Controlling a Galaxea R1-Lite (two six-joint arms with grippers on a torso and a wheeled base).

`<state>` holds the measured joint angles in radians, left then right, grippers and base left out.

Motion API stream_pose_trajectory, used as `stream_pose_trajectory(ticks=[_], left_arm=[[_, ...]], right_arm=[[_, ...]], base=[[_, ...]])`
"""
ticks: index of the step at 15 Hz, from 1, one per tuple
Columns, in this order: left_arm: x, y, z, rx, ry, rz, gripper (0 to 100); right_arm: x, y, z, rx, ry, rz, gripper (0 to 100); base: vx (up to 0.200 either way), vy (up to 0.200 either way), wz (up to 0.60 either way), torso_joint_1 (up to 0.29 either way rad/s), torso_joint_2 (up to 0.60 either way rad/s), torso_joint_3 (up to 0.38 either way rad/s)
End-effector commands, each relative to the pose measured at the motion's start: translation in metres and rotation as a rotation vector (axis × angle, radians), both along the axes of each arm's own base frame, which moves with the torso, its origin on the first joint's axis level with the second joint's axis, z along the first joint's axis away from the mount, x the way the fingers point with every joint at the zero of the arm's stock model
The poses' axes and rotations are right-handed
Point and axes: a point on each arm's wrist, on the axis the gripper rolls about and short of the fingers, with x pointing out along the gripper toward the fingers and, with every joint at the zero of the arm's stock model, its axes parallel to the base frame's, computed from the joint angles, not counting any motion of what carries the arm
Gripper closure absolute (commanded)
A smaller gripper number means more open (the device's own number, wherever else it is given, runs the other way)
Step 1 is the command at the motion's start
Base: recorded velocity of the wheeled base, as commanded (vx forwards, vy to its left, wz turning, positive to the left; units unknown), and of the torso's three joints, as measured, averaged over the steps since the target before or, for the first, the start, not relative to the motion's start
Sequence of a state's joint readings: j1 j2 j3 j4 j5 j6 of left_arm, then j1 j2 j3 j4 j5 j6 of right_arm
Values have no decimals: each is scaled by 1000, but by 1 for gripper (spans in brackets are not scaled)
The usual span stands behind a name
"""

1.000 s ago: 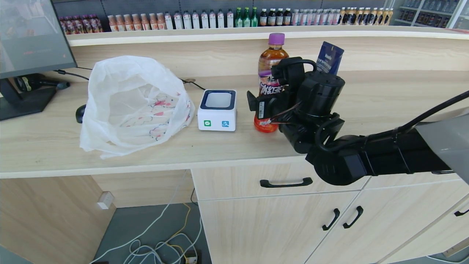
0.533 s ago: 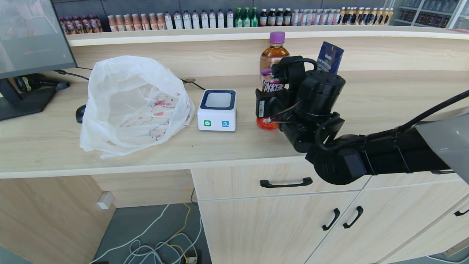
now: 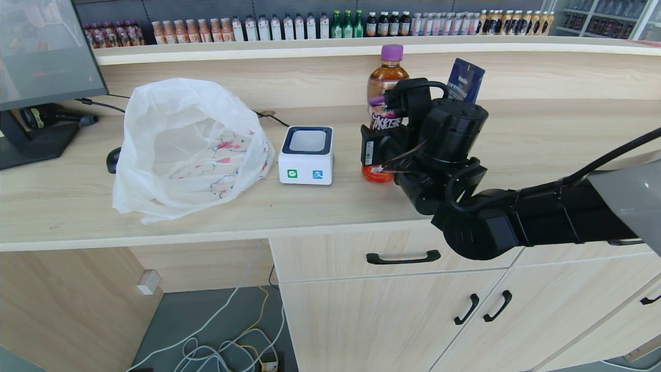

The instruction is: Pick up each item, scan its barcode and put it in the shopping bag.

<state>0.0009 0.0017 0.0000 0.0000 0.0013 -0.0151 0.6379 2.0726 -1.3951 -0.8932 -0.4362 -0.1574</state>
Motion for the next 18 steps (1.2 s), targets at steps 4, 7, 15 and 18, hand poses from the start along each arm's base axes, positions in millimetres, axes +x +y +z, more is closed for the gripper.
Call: stream_pose_trajectory(ticks=[4,7,15,18], left_arm=[[0,0,0,0,0,1,0],[0,0,0,0,0,1,0],[0,0,0,0,1,1,0],[0,0,0,0,0,1,0]], right_arm=[[-10,0,14,20,-28,16,100],[-23,0,27,33,-49,24,100],[-97,-3,44,10,-36,50,100],[-127,-6,36,-1,-33,34,100]], base=[[0,0,0,0,0,0],[0,0,0,0,0,0],[0,0,0,0,0,0],[0,0,0,0,0,0]])
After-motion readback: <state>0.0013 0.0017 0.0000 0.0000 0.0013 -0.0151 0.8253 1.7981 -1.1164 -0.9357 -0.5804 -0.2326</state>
